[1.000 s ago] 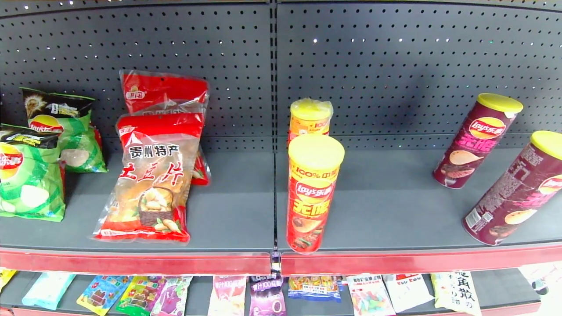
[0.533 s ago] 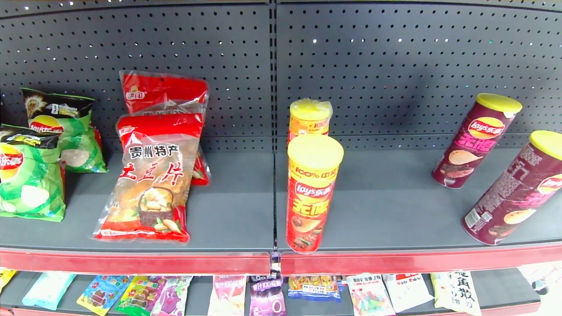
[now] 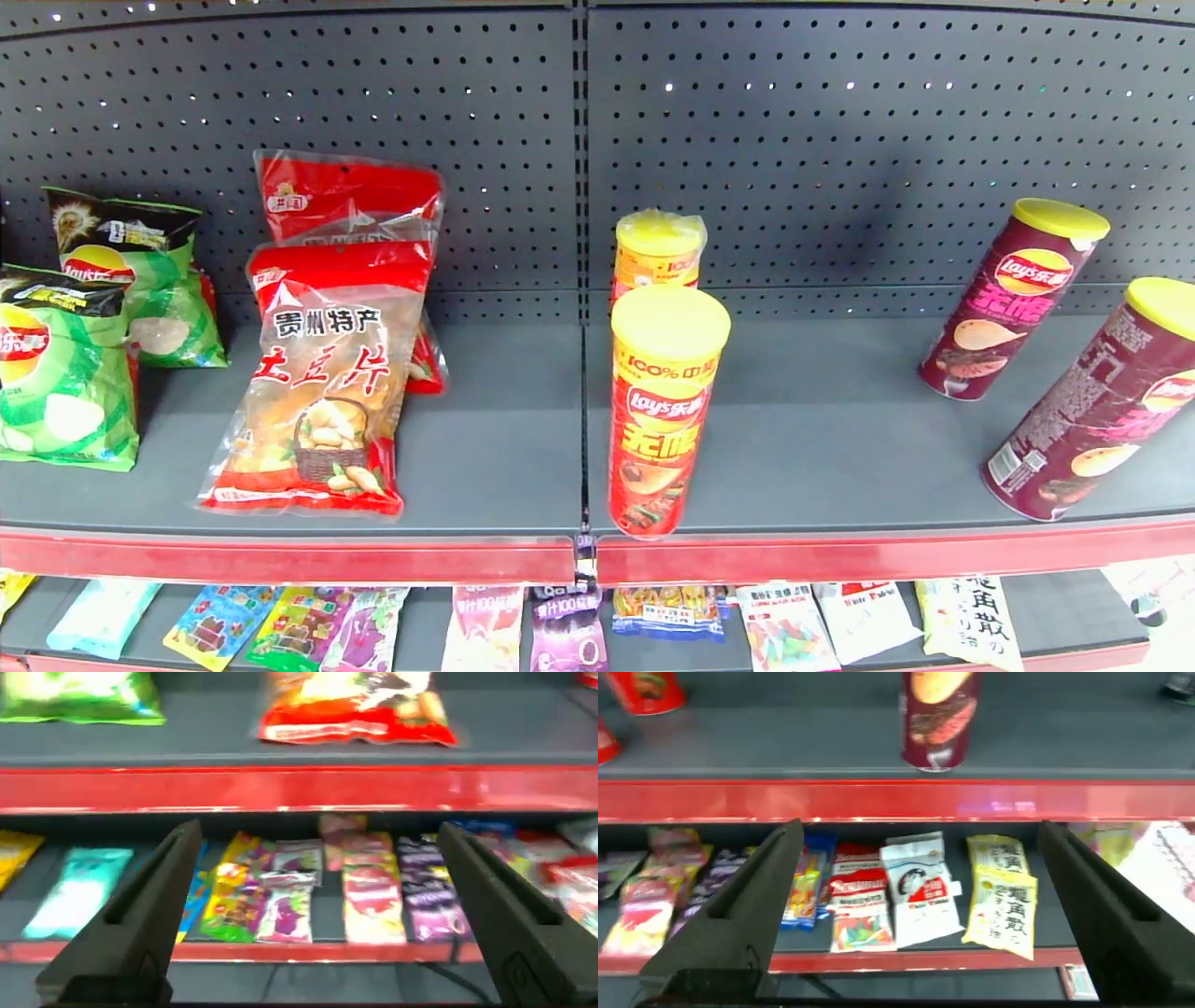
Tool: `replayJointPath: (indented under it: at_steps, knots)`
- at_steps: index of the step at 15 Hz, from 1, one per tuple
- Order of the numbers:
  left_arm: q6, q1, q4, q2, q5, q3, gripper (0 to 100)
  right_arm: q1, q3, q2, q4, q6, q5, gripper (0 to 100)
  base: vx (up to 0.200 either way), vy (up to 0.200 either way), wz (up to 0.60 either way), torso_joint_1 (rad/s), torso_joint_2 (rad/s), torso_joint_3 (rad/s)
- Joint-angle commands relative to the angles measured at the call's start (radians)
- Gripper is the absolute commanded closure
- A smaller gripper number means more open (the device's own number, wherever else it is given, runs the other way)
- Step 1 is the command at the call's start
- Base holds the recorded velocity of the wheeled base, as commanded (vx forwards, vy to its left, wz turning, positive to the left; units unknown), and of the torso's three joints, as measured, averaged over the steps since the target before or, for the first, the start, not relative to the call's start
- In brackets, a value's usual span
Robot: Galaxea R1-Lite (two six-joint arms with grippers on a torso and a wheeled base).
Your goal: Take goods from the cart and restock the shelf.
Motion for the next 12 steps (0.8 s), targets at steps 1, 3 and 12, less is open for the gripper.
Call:
replayJointPath:
  at_steps: [1, 3, 12]
  knots:
    - [0.001, -0.009, 0.001, -0.036, -0.018, 0.0, 0, 0.007, 0.006, 0.003, -0.001, -0.005, 0.007, 0, 0.0, 0.0, 0.0, 0.0, 0.0, 0.0]
    - [0.003, -0.024, 0.001, -0.076, -0.076, 0.0, 0, 0.003, 0.013, -0.007, -0.004, -0.006, 0.028, 0, 0.0, 0.0, 0.0, 0.0, 0.0, 0.0]
    - [0.004, -0.024, 0.001, -0.076, -0.052, 0.0, 0, 0.003, 0.053, -0.009, -0.058, 0.02, 0.028, 0, -0.022, 0.0, 0.0, 0.0, 0.0, 0.0]
